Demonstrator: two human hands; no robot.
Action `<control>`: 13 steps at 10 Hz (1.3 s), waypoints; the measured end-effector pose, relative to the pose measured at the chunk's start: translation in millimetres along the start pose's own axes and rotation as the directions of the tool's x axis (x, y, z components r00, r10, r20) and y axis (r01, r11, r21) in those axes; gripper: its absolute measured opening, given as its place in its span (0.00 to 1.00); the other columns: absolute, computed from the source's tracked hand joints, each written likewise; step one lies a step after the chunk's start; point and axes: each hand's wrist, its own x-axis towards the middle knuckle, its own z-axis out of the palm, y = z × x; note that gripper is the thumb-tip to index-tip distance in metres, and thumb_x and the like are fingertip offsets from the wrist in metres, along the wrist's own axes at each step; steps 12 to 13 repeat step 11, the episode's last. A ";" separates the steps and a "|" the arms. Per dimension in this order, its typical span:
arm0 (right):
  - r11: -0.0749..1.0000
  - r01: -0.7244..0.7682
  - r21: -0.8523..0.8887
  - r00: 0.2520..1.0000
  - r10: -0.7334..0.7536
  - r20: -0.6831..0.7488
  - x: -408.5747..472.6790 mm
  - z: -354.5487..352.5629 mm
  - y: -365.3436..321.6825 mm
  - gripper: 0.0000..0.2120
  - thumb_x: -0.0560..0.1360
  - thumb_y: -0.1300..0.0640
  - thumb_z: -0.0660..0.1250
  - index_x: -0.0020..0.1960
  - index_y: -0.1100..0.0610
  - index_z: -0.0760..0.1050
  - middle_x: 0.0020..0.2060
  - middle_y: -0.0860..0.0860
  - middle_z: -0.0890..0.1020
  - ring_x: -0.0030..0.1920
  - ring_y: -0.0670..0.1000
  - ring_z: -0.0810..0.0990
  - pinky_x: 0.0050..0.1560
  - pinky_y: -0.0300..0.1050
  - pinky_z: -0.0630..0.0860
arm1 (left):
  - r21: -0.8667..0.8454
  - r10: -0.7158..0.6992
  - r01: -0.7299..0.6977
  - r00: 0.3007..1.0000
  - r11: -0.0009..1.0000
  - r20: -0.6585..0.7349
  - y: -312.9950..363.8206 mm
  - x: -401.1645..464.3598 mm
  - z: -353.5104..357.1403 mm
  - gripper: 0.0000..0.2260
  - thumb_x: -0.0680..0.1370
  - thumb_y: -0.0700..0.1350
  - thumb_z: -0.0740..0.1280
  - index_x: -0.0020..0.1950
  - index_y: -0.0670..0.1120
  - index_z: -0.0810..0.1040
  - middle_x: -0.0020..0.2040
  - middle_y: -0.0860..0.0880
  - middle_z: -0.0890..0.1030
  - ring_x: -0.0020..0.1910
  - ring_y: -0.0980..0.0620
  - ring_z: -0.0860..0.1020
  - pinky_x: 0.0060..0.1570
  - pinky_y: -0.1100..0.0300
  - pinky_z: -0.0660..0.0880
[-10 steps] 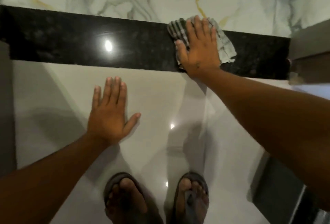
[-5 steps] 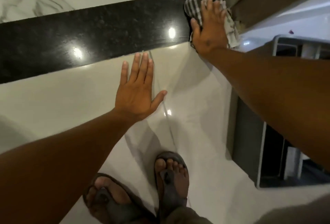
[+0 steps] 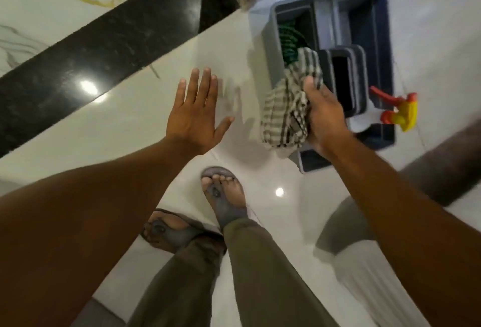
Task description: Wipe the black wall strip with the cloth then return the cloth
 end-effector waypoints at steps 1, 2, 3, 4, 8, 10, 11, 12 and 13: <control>1.000 0.019 0.018 0.997 -0.018 -0.079 -21.7 -51.8 -4.4 0.11 0.84 0.50 0.61 0.61 0.53 0.78 0.55 0.56 0.86 0.57 0.56 0.85 0.61 0.58 0.81 | -0.011 0.065 -0.064 0.998 0.998 0.027 32.4 2.8 -6.5 0.42 0.82 0.71 0.42 0.85 0.41 0.42 0.87 0.39 0.44 0.86 0.38 0.43 0.83 0.42 0.39; 0.922 0.043 -0.386 0.989 -0.095 -0.117 -19.1 -78.5 5.9 0.16 0.85 0.47 0.59 0.66 0.54 0.75 0.51 0.54 0.83 0.54 0.54 0.84 0.61 0.57 0.81 | -0.038 0.100 -0.099 0.994 0.994 0.033 54.5 6.1 -4.4 0.42 0.82 0.70 0.43 0.85 0.41 0.42 0.87 0.39 0.45 0.86 0.38 0.44 0.83 0.41 0.41; 0.711 0.144 -0.688 0.980 -0.199 0.001 -6.6 -76.2 34.2 0.20 0.85 0.48 0.57 0.73 0.56 0.69 0.51 0.55 0.81 0.53 0.57 0.82 0.58 0.56 0.80 | -0.033 0.124 -0.123 0.992 0.992 0.033 65.6 8.4 4.0 0.42 0.82 0.70 0.43 0.85 0.40 0.43 0.87 0.38 0.46 0.86 0.38 0.44 0.83 0.41 0.41; 0.578 0.327 -0.748 0.938 -0.295 0.183 7.1 -54.2 65.8 0.26 0.85 0.50 0.57 0.80 0.56 0.58 0.74 0.59 0.71 0.70 0.58 0.74 0.70 0.52 0.72 | -0.041 0.129 -0.128 0.992 0.991 0.012 66.6 5.4 13.2 0.42 0.83 0.68 0.46 0.85 0.39 0.45 0.86 0.38 0.47 0.86 0.38 0.45 0.83 0.41 0.42; 0.124 0.305 -0.944 0.874 -0.430 0.226 24.6 -13.5 115.6 0.37 0.79 0.62 0.66 0.81 0.49 0.50 0.82 0.58 0.50 0.79 0.63 0.58 0.70 0.62 0.72 | -0.023 0.015 -0.015 1.000 1.000 -0.006 51.5 -22.6 19.6 0.43 0.82 0.70 0.45 0.85 0.40 0.41 0.86 0.38 0.45 0.86 0.39 0.43 0.83 0.42 0.39; 0.104 0.362 -0.926 0.900 -0.298 0.318 -32.9 -13.3 72.8 0.35 0.81 0.54 0.64 0.82 0.52 0.49 0.82 0.58 0.48 0.82 0.60 0.47 0.80 0.63 0.50 | -0.094 -0.138 0.124 0.978 0.988 -0.155 21.9 -25.1 -94.2 0.42 0.83 0.69 0.46 0.85 0.40 0.43 0.87 0.39 0.46 0.86 0.39 0.44 0.84 0.41 0.42; 0.146 0.442 -0.885 0.859 -0.352 0.371 -126.9 -37.2 60.8 0.41 0.76 0.52 0.71 0.82 0.50 0.51 0.80 0.52 0.54 0.78 0.60 0.63 0.71 0.66 0.70 | -0.069 -0.170 0.155 0.928 0.985 -0.332 -20.8 -45.1 -195.4 0.41 0.84 0.68 0.48 0.85 0.38 0.44 0.86 0.38 0.46 0.86 0.39 0.45 0.84 0.41 0.43; 0.146 0.442 -0.885 0.859 -0.352 0.371 -126.9 -37.2 60.8 0.41 0.76 0.52 0.71 0.82 0.50 0.51 0.80 0.52 0.54 0.78 0.60 0.63 0.71 0.66 0.70 | -0.069 -0.170 0.155 0.928 0.985 -0.332 -20.8 -45.1 -195.4 0.41 0.84 0.68 0.48 0.85 0.38 0.44 0.86 0.38 0.46 0.86 0.39 0.45 0.84 0.41 0.43; 0.146 0.442 -0.885 0.859 -0.352 0.371 -126.9 -37.2 60.8 0.41 0.76 0.52 0.71 0.82 0.50 0.51 0.80 0.52 0.54 0.78 0.60 0.63 0.71 0.66 0.70 | -0.069 -0.170 0.155 0.928 0.985 -0.332 -20.8 -45.1 -195.4 0.41 0.84 0.68 0.48 0.85 0.38 0.44 0.86 0.38 0.46 0.86 0.39 0.45 0.84 0.41 0.43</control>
